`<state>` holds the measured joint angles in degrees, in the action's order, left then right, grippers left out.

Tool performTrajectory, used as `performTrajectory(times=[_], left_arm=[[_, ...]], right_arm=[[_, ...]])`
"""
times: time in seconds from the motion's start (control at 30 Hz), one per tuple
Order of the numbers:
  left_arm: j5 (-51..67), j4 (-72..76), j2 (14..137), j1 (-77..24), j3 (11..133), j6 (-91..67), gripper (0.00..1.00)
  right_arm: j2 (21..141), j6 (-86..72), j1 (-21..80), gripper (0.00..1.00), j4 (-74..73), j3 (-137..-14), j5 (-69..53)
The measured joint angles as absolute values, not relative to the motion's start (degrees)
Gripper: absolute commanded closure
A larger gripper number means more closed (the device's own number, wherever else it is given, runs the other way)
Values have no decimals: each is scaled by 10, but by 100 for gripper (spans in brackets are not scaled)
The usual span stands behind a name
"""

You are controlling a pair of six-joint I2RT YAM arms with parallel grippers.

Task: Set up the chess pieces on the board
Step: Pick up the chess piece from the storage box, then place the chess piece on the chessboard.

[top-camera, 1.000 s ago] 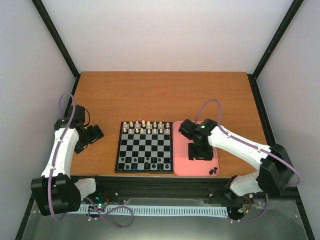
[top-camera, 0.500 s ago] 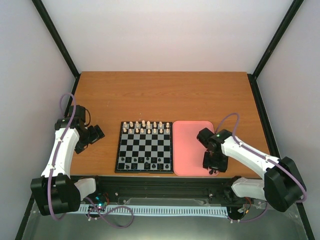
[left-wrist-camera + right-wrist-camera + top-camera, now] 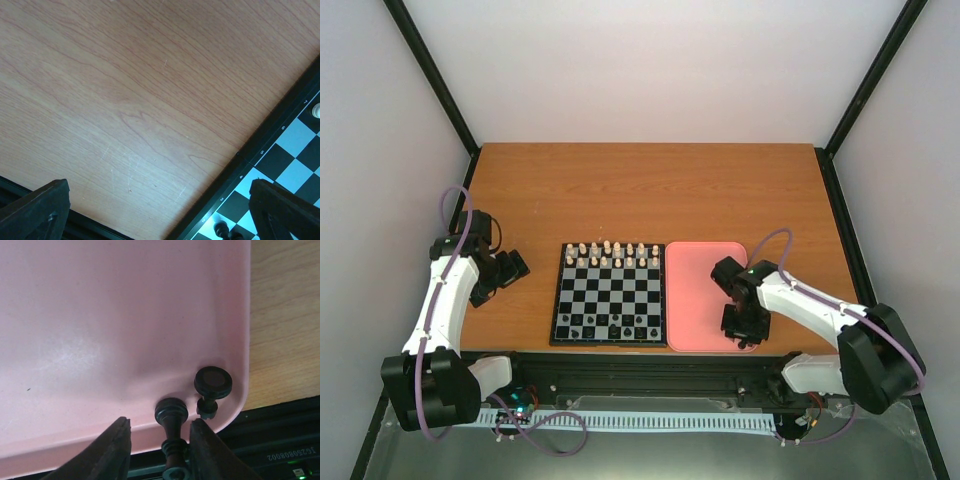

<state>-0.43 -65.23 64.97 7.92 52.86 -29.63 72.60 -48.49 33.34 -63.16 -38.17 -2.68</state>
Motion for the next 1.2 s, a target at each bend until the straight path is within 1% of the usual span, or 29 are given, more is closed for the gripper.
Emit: performTrajectory(times=[0.17, 0.33, 0.43, 0.73, 0.87, 0.97, 1.1, 1.2], left_arm=[[-4, -652, 650, 79, 529, -296, 0], [-4, -652, 651, 79, 529, -296, 0], [-4, -652, 652, 79, 529, -296, 0], [-4, -652, 653, 77, 529, -296, 0], [-4, -652, 653, 76, 529, -296, 0], [-5, -652, 653, 76, 529, -296, 0], [-7, -652, 653, 76, 529, -296, 0], [-8, -652, 653, 76, 529, -296, 0]], right_arm=[[731, -483, 332, 78, -628, -378, -31], [730, -483, 331, 91, -628, -378, -36], [726, -484, 331, 96, -627, -378, -38], [722, -477, 331, 97, -638, -396, -41], [729, -474, 346, 97, -662, -475, -40], [760, -475, 390, 97, -673, -573, -38], [839, -477, 474, 97, -673, -691, -40], [928, -475, 540, 97, -672, -786, -46]])
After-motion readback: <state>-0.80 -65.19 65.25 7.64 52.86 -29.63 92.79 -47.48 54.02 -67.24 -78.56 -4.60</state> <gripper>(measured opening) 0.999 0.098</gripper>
